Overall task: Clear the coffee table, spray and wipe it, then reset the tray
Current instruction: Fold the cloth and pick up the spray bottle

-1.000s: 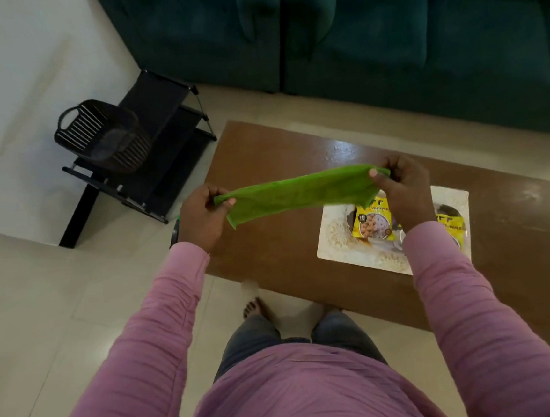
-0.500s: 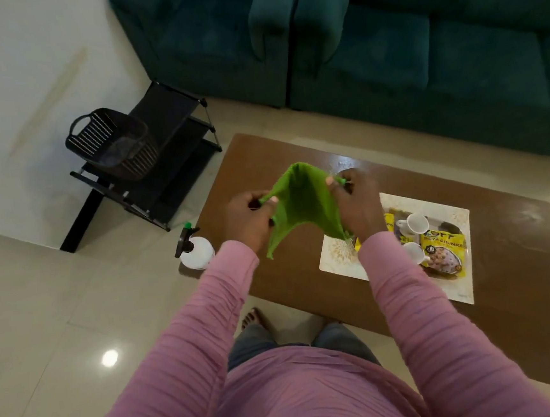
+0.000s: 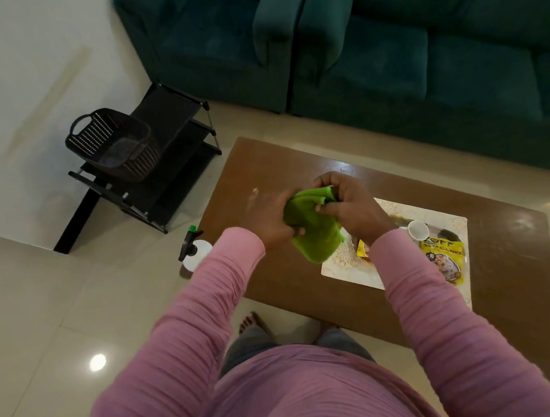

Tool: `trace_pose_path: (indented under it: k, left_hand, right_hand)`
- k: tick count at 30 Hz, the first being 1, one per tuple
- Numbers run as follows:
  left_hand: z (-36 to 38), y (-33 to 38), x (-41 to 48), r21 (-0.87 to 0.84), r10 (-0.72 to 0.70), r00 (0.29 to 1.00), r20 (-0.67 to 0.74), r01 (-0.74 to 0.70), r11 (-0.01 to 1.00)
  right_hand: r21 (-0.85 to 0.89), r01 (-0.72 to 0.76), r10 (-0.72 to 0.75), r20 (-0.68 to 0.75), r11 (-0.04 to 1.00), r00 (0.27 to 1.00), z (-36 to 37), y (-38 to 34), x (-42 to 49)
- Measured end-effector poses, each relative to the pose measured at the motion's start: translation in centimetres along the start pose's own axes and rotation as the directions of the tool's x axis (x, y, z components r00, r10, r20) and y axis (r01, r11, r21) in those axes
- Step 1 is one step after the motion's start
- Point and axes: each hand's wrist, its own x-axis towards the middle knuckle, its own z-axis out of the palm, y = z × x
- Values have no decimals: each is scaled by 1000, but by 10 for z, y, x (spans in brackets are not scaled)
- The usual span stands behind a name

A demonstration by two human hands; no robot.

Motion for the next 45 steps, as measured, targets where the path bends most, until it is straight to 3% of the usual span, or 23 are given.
trace_pose_path:
  k: [2, 4, 8, 13, 17, 20, 23, 29, 31, 35, 41, 45]
  left_hand:
    - [-10, -4, 1, -145, -51, 985, 165, 76, 987]
    - [-17, -6, 2, -286, -22, 986, 168, 70, 956]
    - [-28, -10, 4, -392, 30, 981, 194, 49, 919]
    - [-37, -15, 7, -324, -7, 940, 342, 125, 938]
    - [-41, -19, 11, -276, -4, 924, 382, 118, 954]
    - [-41, -29, 15, -209, -37, 934, 356, 118, 971]
    - [-39, -49, 19, -180, -81, 965, 249, 128, 975]
    - [-24, -96, 11, -416, -174, 981, 81, 192, 889]
    - [-23, -120, 3, -483, -288, 956, -62, 224, 847]
    - [-27, -171, -18, -409, -520, 815, -256, 396, 822]
    - [-16, -219, -39, -193, -596, 766, -240, 565, 803]
    - [6, -253, -40, -58, -642, 766, -32, 640, 766]
  right_hand:
    - [69, -28, 26, 24, 997, 999, -5, -3, -1]
    - [116, -92, 83, 83, 989, 993, -11, -4, -5]
    - [-6, -244, 230, 355, 970, 906, -8, 5, -13]
    - [132, -218, 192, 182, 967, 964, 11, 13, -11]
    - [256, -196, 197, 23, 946, 980, 26, 18, -6]
    - [330, -163, 182, -27, 930, 983, 37, 21, -5]
    - [431, -278, 303, 12, 859, 953, 50, 24, -2]
    - [420, -456, 514, -31, 785, 857, 79, 45, 8]
    - [413, -483, 549, -50, 772, 835, 88, 52, 12]
    - [444, -528, 616, -74, 724, 784, 104, 70, 22]
    - [427, -650, 734, -48, 628, 678, 130, 95, 37]
    - [433, -674, 762, -48, 598, 646, 147, 110, 50]
